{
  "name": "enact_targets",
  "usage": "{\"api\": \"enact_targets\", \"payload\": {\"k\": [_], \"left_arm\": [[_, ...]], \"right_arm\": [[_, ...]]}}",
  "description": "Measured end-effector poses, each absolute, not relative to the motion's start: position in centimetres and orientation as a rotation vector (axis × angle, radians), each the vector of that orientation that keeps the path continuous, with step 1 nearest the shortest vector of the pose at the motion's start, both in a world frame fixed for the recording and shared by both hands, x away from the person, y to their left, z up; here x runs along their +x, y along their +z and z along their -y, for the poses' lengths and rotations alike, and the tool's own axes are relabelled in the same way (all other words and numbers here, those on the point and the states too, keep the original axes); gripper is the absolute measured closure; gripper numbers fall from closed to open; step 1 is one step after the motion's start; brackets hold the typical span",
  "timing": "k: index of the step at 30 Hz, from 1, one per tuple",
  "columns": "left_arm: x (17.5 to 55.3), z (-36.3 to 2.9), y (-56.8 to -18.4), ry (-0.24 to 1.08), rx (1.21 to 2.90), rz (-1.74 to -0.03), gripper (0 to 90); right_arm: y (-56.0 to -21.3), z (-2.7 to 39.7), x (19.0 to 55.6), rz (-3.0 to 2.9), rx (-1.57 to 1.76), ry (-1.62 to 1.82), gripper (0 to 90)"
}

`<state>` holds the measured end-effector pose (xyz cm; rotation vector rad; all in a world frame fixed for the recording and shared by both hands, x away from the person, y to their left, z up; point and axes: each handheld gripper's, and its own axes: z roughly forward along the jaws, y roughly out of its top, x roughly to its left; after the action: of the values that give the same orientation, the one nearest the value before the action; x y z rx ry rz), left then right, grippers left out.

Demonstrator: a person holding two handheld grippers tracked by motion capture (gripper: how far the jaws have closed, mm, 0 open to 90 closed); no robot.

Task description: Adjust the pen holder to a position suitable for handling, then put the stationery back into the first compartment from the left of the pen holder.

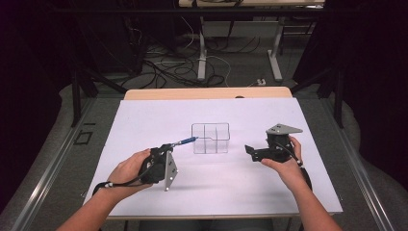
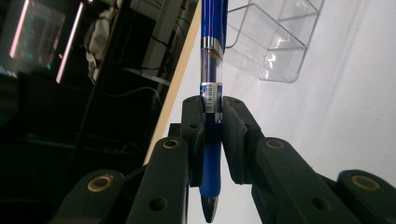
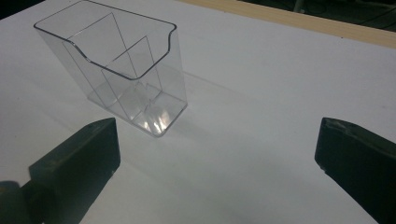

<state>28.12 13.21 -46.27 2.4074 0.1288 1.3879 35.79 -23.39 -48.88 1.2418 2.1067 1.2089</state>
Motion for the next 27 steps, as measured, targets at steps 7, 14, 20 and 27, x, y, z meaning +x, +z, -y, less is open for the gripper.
{"api": "enact_targets", "payload": {"k": [7, 14, 20, 27], "left_arm": [[27.1, -11.8, -47.2, 1.542, 2.439, 0.142, 79.3], [26.9, -10.8, -47.7, 1.602, 2.46, 0.295, 79.3], [26.7, -10.6, -47.7, 1.618, 2.474, 0.367, 79.3], [26.3, -10.3, -48.0, 1.613, 2.461, 0.379, 79.3]], "right_arm": [[-48.7, 23.1, 35.8, -2.162, 1.195, 1.186, 0.3], [-47.8, 22.5, 35.8, -2.238, 1.106, 1.16, 5.0], [-46.6, 21.2, 35.6, -2.288, 0.962, 1.132, 15.0], [-44.5, 19.6, 35.0, -2.348, 0.767, 1.105, 25.7]]}}
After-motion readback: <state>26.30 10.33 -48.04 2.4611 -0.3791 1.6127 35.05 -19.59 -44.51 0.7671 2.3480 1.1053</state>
